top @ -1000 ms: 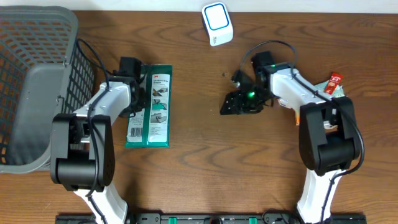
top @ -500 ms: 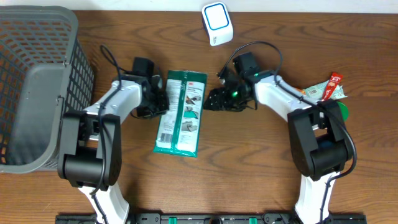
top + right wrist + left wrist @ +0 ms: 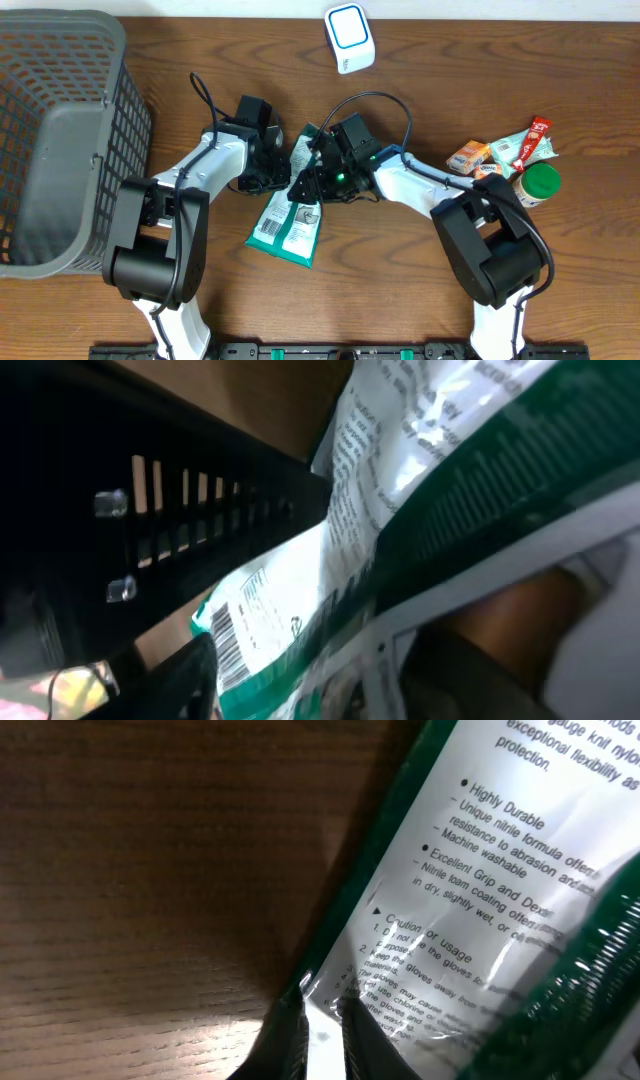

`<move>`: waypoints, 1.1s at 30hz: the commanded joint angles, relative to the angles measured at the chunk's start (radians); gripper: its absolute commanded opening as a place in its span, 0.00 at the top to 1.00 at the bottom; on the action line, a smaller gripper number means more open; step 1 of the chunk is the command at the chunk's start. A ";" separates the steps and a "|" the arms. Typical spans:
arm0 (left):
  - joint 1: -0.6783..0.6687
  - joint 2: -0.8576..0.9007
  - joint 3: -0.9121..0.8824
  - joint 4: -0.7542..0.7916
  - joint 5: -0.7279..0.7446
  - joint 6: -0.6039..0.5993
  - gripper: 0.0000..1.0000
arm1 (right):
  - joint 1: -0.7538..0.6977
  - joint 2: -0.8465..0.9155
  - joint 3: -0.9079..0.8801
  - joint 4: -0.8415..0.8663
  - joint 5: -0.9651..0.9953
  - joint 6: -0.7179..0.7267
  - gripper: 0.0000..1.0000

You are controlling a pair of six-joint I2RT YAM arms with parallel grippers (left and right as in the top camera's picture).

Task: Scan the item barcode

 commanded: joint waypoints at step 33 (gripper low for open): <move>0.146 -0.719 -0.013 -0.013 -0.358 -0.036 0.50 | -0.092 -0.731 0.217 -0.514 0.537 -0.697 0.99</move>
